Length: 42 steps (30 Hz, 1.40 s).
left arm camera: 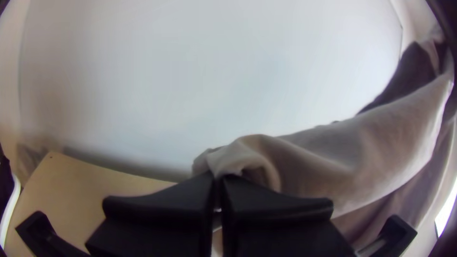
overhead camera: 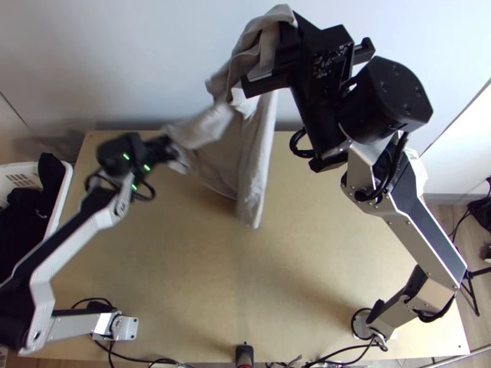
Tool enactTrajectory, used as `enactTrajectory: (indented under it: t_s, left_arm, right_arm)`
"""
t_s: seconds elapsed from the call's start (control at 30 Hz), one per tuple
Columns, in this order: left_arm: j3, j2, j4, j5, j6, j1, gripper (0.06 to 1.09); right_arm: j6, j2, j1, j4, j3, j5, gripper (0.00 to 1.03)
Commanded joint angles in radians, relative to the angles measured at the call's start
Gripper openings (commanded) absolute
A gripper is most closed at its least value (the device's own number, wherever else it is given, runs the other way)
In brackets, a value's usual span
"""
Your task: Fold the t-shirt
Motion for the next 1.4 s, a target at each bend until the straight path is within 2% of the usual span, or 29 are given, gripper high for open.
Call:
enactTrajectory:
  t_s: [0.0, 0.2, 0.27, 0.3, 0.33, 0.4, 0.43, 0.5, 0.57, 0.67, 0.87, 1.0, 1.07, 1.13, 1.23, 1.37]
  left_arm:
    - [0.165, 0.195, 0.06, 0.041, -0.07, 0.221, 0.09]
    - [0.387, 0.398, 0.072, -0.128, -0.173, 0.262, 0.09]
    - [0.456, 0.451, 0.069, -0.13, -0.181, 0.261, 0.09]
    - [0.493, 0.482, 0.057, -0.13, -0.182, 0.256, 0.13]
    - [0.531, 0.51, 0.019, -0.13, -0.182, 0.247, 0.33]
    - [0.608, 0.551, -0.115, -0.125, -0.182, 0.216, 0.89]
    - [0.645, 0.563, -0.21, -0.122, -0.181, 0.196, 1.05]
    - [0.666, 0.563, -0.339, -0.108, -0.159, 0.15, 1.05]
    - [0.64, 0.531, -0.399, -0.104, -0.142, 0.107, 1.05]
    - [0.577, 0.484, -0.391, -0.101, -0.125, 0.064, 1.05]
    - [0.548, 0.436, -0.391, -0.024, -0.124, 0.049, 1.05]
    - [0.543, 0.436, -0.423, 0.077, 0.002, 0.035, 1.05]
    - [0.545, 0.444, -0.495, 0.177, 0.137, 0.018, 1.04]
    - [0.551, 0.445, -0.604, 0.189, 0.26, -0.012, 1.04]
    - [0.505, 0.419, -0.687, 0.192, 0.373, -0.054, 1.04]
    - [0.424, 0.344, -0.681, 0.223, 0.415, -0.072, 1.04]
  right_arm:
    - [-0.003, 0.005, 0.002, 0.003, 0.003, 0.001, 0.03]
    - [-0.005, 0.003, 0.004, 0.002, 0.003, 0.01, 0.03]
    - [-0.007, 0.003, 0.004, 0.002, 0.003, 0.012, 0.03]
    - [-0.007, 0.003, 0.005, 0.002, 0.001, 0.012, 0.03]
    - [-0.007, 0.003, 0.005, 0.002, 0.001, 0.012, 0.03]
    - [-0.007, 0.005, 0.007, 0.002, 0.001, 0.012, 0.03]
    - [-0.007, 0.005, 0.007, 0.002, 0.001, 0.012, 0.03]
    - [-0.007, 0.005, 0.007, 0.002, 0.0, 0.014, 0.03]
    - [-0.007, 0.002, 0.007, -0.001, 0.0, 0.015, 0.03]
    - [-0.008, 0.002, 0.005, -0.001, -0.003, 0.015, 0.03]
    - [-0.013, 0.012, 0.014, 0.005, -0.003, 0.015, 0.03]
    - [-0.026, 0.023, 0.019, 0.028, -0.002, 0.015, 0.03]
    - [-0.03, 0.029, 0.019, 0.034, 0.0, 0.015, 0.03]
    - [-0.033, 0.034, 0.02, 0.042, -0.002, 0.015, 0.03]
    - [-0.039, 0.038, 0.02, 0.046, -0.002, 0.015, 0.03]
    - [-0.039, 0.042, 0.016, 0.049, -0.002, 0.015, 0.03]
